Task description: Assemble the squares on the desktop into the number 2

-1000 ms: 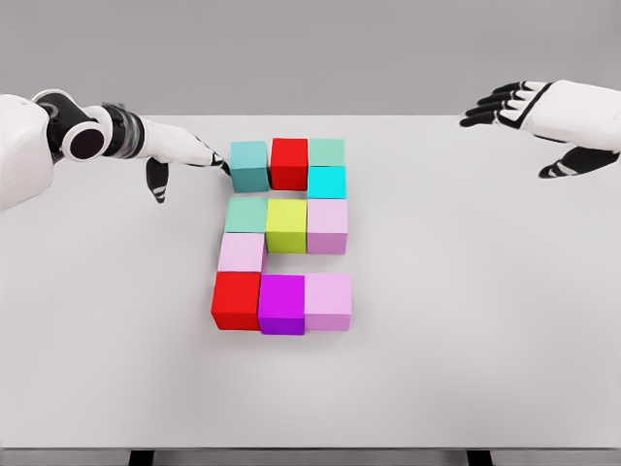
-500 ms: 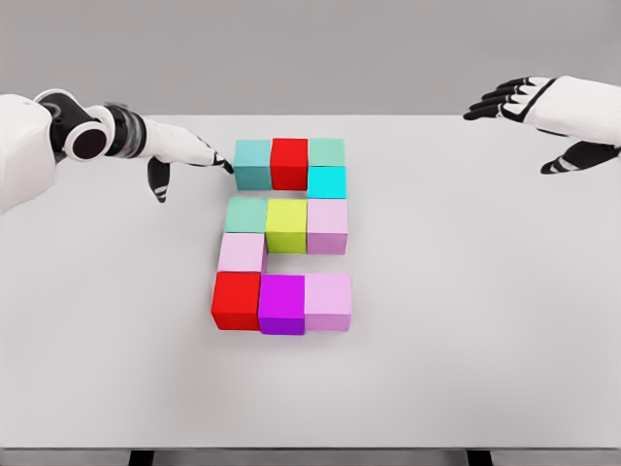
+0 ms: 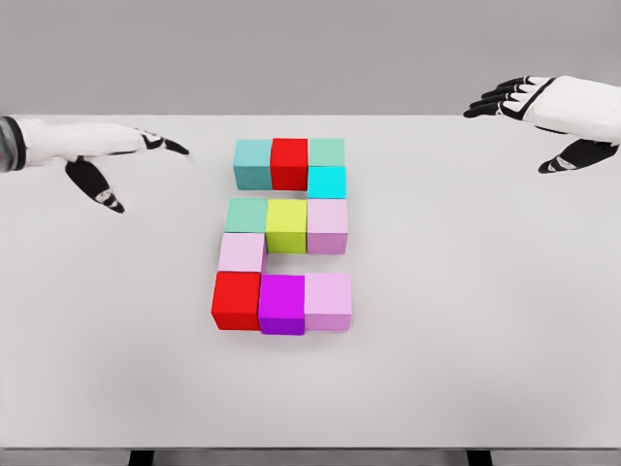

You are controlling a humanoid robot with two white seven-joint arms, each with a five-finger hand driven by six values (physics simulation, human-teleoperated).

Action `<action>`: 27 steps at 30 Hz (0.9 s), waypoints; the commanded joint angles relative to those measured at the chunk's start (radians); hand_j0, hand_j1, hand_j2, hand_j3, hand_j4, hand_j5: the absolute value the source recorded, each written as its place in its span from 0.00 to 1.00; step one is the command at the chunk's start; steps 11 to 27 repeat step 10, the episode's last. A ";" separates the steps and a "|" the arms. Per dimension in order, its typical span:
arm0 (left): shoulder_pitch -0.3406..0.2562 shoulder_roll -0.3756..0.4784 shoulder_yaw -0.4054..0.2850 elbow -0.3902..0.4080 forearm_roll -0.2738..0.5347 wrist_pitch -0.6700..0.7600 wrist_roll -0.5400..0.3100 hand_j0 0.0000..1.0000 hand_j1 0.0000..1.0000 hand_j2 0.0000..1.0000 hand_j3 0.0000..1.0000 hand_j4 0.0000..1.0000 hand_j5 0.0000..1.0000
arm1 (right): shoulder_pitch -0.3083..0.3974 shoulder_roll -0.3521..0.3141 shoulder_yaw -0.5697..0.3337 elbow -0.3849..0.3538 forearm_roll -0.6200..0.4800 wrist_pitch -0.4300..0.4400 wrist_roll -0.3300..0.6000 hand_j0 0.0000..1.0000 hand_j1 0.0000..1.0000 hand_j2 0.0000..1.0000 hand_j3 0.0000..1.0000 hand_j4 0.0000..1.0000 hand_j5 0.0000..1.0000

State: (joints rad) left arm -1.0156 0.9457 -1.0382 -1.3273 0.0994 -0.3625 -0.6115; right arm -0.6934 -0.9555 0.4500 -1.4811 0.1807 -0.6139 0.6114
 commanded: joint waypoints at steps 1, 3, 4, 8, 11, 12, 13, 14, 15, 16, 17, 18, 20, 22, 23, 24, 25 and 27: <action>0.006 0.173 0.110 -0.150 0.356 -0.067 0.001 1.00 1.00 1.00 1.00 1.00 1.00 | 0.000 0.000 -0.001 0.001 -0.006 0.003 -0.001 1.00 1.00 1.00 1.00 1.00 1.00; 0.043 0.223 0.113 -0.191 0.519 -0.079 0.001 1.00 1.00 1.00 1.00 1.00 1.00 | 0.000 -0.002 0.001 0.001 -0.006 0.003 -0.001 1.00 1.00 1.00 1.00 1.00 1.00; 0.051 0.245 0.110 -0.208 0.568 -0.081 0.001 1.00 1.00 1.00 1.00 1.00 1.00 | 0.002 -0.003 0.001 0.001 -0.006 0.003 -0.001 1.00 1.00 1.00 1.00 1.00 1.00; 0.114 0.257 0.110 -0.247 0.592 -0.081 0.001 1.00 1.00 1.00 1.00 1.00 1.00 | 0.005 -0.011 -0.001 0.001 -0.006 0.003 -0.001 1.00 1.00 1.00 1.00 1.00 1.00; 0.129 0.255 0.109 -0.257 0.589 -0.081 0.001 1.00 1.00 1.00 1.00 1.00 1.00 | 0.005 -0.005 -0.001 0.002 -0.006 0.003 -0.001 1.00 1.00 1.00 1.00 1.00 1.00; 0.129 0.255 0.109 -0.257 0.589 -0.081 0.001 1.00 1.00 1.00 1.00 1.00 1.00 | 0.005 -0.005 -0.001 0.002 -0.006 0.003 -0.001 1.00 1.00 1.00 1.00 1.00 1.00; 0.129 0.255 0.109 -0.257 0.589 -0.081 0.001 1.00 1.00 1.00 1.00 1.00 1.00 | 0.005 -0.005 -0.001 0.002 -0.006 0.003 -0.001 1.00 1.00 1.00 1.00 1.00 1.00; 0.129 0.255 0.109 -0.257 0.589 -0.081 0.001 1.00 1.00 1.00 1.00 1.00 1.00 | 0.005 -0.005 -0.001 0.002 -0.006 0.003 -0.001 1.00 1.00 1.00 1.00 1.00 1.00; 0.129 0.255 0.109 -0.257 0.589 -0.081 0.001 1.00 1.00 1.00 1.00 1.00 1.00 | 0.005 -0.005 -0.001 0.002 -0.006 0.003 -0.001 1.00 1.00 1.00 1.00 1.00 1.00; 0.129 0.255 0.109 -0.257 0.589 -0.081 0.001 1.00 1.00 1.00 1.00 1.00 1.00 | 0.005 -0.005 -0.001 0.002 -0.006 0.003 -0.001 1.00 1.00 1.00 1.00 1.00 1.00; 0.129 0.255 0.109 -0.257 0.589 -0.081 0.001 1.00 1.00 1.00 1.00 1.00 1.00 | 0.005 -0.005 -0.001 0.002 -0.006 0.003 -0.001 1.00 1.00 1.00 1.00 1.00 1.00; 0.129 0.255 0.109 -0.257 0.589 -0.081 0.001 1.00 1.00 1.00 1.00 1.00 1.00 | 0.005 -0.005 -0.001 0.002 -0.006 0.003 -0.001 1.00 1.00 1.00 1.00 1.00 1.00; 0.129 0.255 0.109 -0.257 0.589 -0.081 0.001 1.00 1.00 1.00 1.00 1.00 1.00 | 0.005 -0.005 -0.001 0.002 -0.006 0.003 -0.001 1.00 1.00 1.00 1.00 1.00 1.00; 0.129 0.255 0.109 -0.257 0.589 -0.081 0.001 1.00 1.00 1.00 1.00 1.00 1.00 | 0.005 -0.005 -0.001 0.002 -0.006 0.003 -0.001 1.00 1.00 1.00 1.00 1.00 1.00; 0.129 0.255 0.109 -0.257 0.589 -0.081 0.001 1.00 1.00 1.00 1.00 1.00 1.00 | 0.005 -0.005 -0.001 0.002 -0.006 0.003 -0.001 1.00 1.00 1.00 1.00 1.00 1.00; 0.129 0.255 0.109 -0.257 0.589 -0.081 0.001 1.00 1.00 1.00 1.00 1.00 1.00 | 0.005 -0.005 -0.001 0.002 -0.006 0.003 -0.001 1.00 1.00 1.00 1.00 1.00 1.00; 0.129 0.255 0.109 -0.257 0.589 -0.081 0.001 1.00 1.00 1.00 1.00 1.00 1.00 | 0.005 -0.005 -0.001 0.002 -0.006 0.003 -0.001 1.00 1.00 1.00 1.00 1.00 1.00; 0.129 0.255 0.109 -0.257 0.589 -0.081 0.001 1.00 1.00 1.00 1.00 1.00 1.00 | 0.005 -0.005 -0.001 0.002 -0.006 0.003 -0.001 1.00 1.00 1.00 1.00 1.00 1.00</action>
